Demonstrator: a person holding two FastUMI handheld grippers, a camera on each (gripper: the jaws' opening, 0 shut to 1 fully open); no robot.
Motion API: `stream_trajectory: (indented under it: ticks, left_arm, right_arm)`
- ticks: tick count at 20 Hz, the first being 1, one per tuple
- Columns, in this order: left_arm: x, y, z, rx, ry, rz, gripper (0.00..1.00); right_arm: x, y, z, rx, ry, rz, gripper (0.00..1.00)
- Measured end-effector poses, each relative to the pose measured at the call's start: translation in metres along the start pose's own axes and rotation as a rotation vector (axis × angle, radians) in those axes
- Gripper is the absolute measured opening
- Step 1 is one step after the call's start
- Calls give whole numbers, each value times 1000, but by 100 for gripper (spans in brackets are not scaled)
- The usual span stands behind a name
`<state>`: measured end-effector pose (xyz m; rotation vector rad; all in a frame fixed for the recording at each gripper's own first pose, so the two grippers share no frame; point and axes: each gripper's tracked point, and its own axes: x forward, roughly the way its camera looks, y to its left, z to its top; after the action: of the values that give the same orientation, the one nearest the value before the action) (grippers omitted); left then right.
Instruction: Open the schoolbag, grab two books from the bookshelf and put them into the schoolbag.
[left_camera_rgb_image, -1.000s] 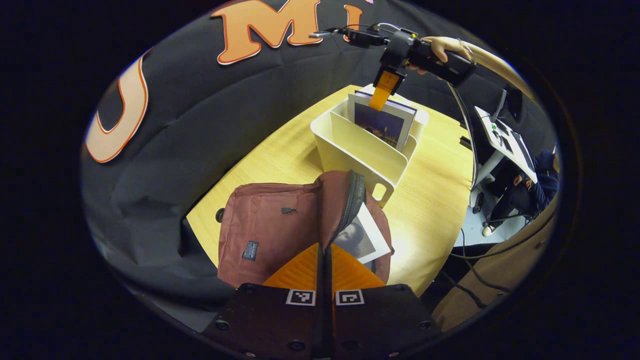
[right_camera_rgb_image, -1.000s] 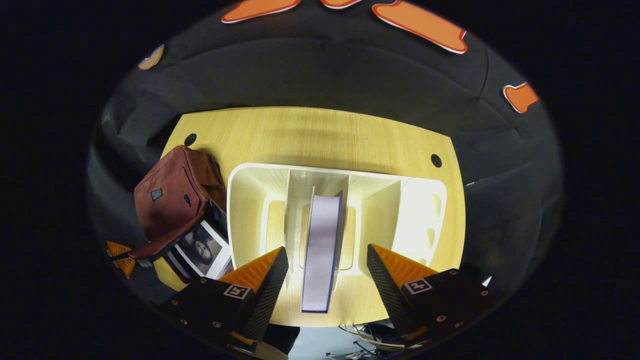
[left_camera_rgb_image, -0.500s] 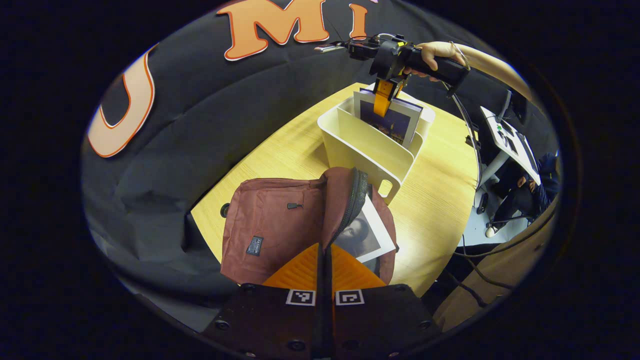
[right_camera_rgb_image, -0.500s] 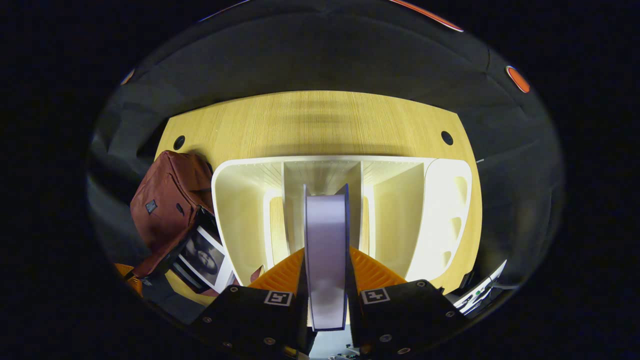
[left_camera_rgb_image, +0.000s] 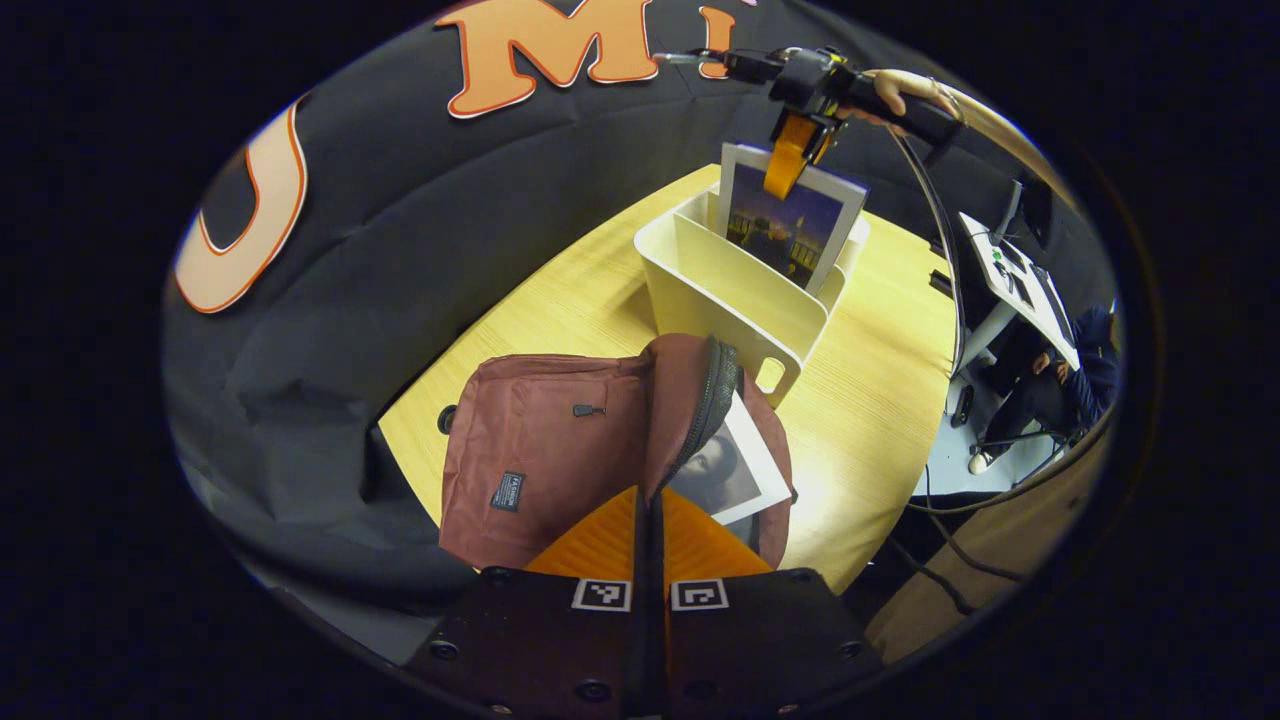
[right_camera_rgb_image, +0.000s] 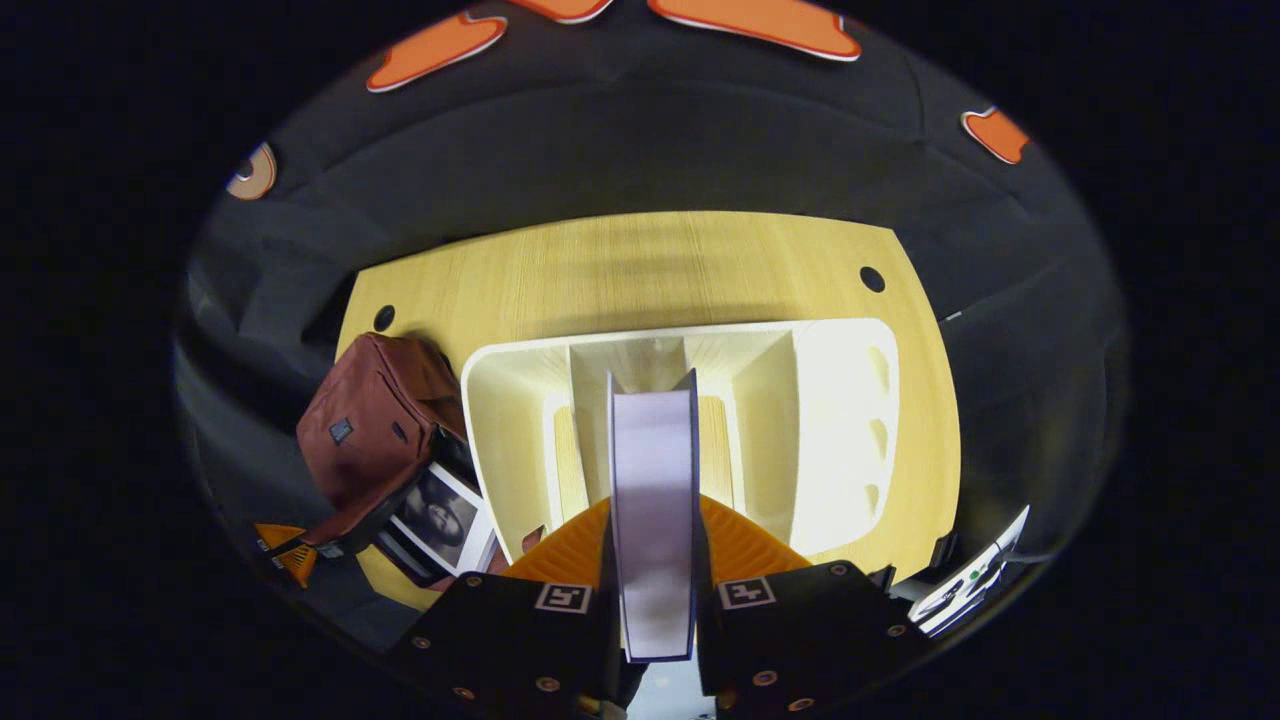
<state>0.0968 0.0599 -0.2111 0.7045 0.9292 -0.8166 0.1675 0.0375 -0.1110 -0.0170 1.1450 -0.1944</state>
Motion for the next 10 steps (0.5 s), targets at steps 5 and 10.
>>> stream_trajectory:
  ticks: [5,10]
  left_arm:
    - [0,1,0,-16,-2,-3,0]
    - [-2,3,1,-7,0,8,1]
  right_arm:
    - [-78,-16,-4,84,-131,99,31]
    - [-142,-12,-41,182,-255,273,31]
